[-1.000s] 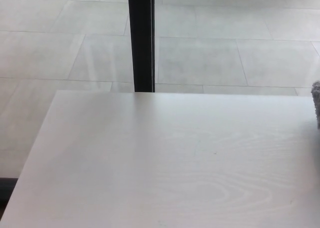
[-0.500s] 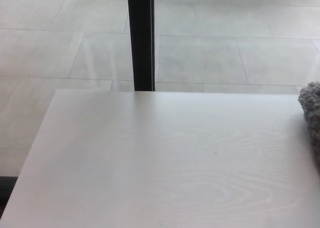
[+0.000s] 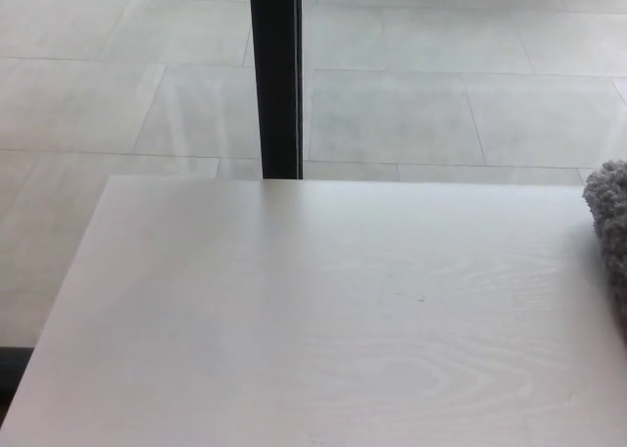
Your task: The robot uses its right hand to pick up the duster kept in the middle of the desk and use it to wipe the desk by swiping its surface twice
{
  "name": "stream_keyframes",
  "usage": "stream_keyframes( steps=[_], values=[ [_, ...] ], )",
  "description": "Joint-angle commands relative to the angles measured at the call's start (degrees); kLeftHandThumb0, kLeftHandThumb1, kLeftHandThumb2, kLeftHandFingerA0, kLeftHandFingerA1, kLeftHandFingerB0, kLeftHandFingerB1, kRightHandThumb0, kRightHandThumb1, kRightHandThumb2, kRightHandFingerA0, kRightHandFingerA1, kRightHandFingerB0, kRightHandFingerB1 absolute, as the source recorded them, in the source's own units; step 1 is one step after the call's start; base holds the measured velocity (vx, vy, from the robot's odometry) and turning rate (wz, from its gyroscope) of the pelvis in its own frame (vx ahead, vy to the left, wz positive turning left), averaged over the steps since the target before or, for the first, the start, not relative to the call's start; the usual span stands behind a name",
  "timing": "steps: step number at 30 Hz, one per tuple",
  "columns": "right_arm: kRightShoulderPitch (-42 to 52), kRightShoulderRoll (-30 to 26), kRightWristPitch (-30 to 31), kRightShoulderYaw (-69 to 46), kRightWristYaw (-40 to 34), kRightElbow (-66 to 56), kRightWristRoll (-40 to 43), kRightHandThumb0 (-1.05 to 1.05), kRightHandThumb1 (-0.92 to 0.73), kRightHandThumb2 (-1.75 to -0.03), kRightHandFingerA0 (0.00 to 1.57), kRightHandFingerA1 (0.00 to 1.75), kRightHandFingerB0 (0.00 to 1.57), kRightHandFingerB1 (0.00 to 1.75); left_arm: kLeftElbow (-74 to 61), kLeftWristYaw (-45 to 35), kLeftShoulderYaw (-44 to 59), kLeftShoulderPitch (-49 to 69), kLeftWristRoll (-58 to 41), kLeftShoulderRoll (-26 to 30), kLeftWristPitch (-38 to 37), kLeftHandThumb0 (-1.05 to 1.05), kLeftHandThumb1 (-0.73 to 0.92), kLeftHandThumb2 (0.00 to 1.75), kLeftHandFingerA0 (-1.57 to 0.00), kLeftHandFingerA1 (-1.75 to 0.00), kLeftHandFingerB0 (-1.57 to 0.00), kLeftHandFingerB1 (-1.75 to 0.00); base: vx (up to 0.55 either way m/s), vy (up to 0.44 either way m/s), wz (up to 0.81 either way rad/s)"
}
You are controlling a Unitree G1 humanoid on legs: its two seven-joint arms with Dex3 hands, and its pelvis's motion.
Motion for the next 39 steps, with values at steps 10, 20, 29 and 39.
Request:
stream_keyframes(
  steps=[10,20,29,39],
  values=[
    [29.52,13.03,3.72,-41.87,2.57,-12.25,28.76,-0.92,-0.75,-0.63,0.6,1.18,0.04,0.94,-0.04,-0.06,0.65,0.67,-0.52,2.13,1.07,-0.49,0.62,0.59,-0.57,-0.51,-0.68,-0.51,0.0,0.0,0.0],
    [30.64,23.76,-4.45,-43.39,5.63,0.83,31.89,-0.92,-0.72,-0.65,0.0,0.8,0.0,0.57,-0.89,3.04,7.31,-0.51,-5.75,0.91,1.23,-0.54,0.66,0.6,-0.63,-0.58,-0.48,-0.44,0.0,0.0,0.0],
    [33.55,24.11,-11.03,-34.58,5.07,10.04,22.82,-0.66,-0.57,-0.58,0.83,1.24,0.12,0.92,-0.4,7.1,10.42,-1.02,-5.51,-0.3,-0.41,-0.53,0.68,0.61,-0.61,-0.6,-0.51,-0.44,0.0,0.0,0.0],
    [35.84,21.21,-19.19,-20.95,1.41,15.88,16.77,-0.64,-0.48,-0.55,0.72,1.13,0.28,0.78,-0.59,8.97,9.8,-1.26,-4.17,-0.08,0.73,-0.55,0.65,0.6,-0.66,-0.64,-0.51,-0.46,0.0,0.0,0.0]
  ],
)
